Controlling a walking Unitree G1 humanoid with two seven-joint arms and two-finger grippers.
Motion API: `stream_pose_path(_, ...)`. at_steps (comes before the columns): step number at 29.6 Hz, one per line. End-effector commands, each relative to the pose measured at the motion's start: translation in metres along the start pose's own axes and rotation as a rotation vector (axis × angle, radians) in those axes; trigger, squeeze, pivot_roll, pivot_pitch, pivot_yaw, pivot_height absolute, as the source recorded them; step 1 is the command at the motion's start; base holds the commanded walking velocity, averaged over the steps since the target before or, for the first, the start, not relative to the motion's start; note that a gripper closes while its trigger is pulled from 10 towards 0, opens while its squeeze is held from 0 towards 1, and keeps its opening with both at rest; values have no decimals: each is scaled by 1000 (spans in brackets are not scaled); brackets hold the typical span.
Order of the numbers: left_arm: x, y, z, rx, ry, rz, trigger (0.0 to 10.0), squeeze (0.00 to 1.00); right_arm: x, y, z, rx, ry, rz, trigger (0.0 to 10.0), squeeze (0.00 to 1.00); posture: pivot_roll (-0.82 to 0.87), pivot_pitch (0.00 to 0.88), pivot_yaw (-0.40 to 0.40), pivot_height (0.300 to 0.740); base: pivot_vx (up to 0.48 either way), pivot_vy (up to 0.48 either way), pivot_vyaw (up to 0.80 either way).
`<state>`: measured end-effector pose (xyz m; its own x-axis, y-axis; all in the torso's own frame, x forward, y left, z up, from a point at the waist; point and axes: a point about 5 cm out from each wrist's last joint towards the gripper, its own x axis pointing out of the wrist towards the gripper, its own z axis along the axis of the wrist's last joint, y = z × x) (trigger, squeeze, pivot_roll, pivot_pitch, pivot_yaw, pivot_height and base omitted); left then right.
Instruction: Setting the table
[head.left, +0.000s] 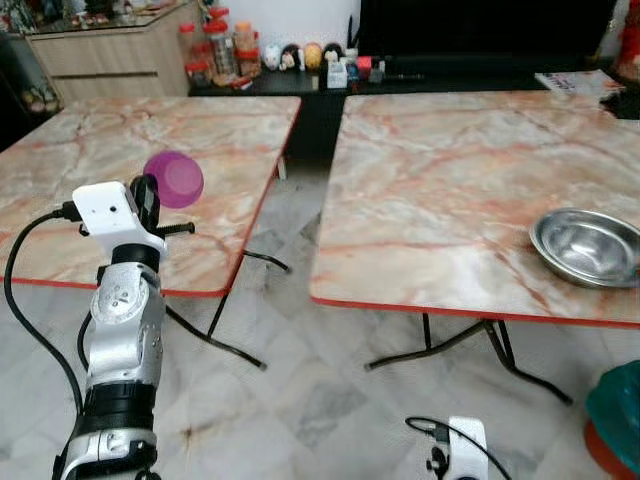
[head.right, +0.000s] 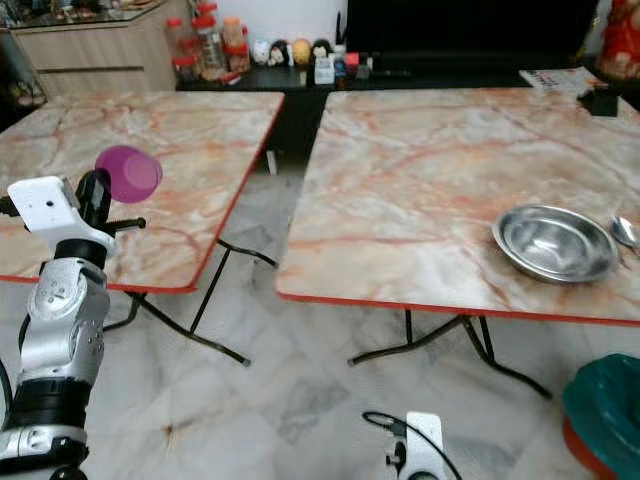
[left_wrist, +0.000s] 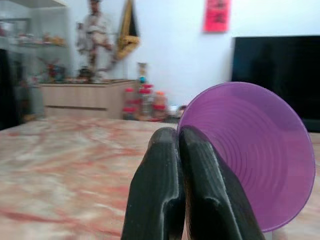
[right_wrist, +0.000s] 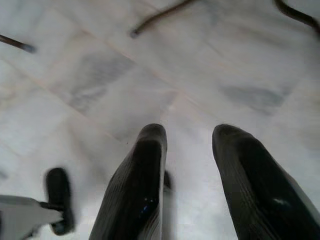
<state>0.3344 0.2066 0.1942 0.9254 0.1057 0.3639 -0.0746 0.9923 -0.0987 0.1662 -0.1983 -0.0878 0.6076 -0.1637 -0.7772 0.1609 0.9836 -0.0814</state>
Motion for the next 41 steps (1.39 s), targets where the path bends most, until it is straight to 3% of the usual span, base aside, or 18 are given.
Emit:
stream_pose_path(1,4,5,9,17,-29,2,10000,0,1,5,5,6,-14,11,10000,0,26,0,67,740,0,-368,0)
stream_pose_path(10,1,1,1,14,24,-40,10000,0,1,6,6,13,-20,11,10000,0,35,0,64,740,0,-186,0)
stream_pose_path(15,-2,1,1,-21,18,-45,10000,0,1,5,5,9,-16,11,10000,0,41,0,60,740,0,0,0)
stream_pose_path(23,-2,-1,3,0,21,-77,10000,0,1,6,5,17,-4,7,10000,0,41,0,60,740,0,0,-281)
stream_pose_path(41,-1,-5,3,5,26,-122,10000,0,2,6,8,31,-21,8,10000,0,41,0,62,740,366,0,-158)
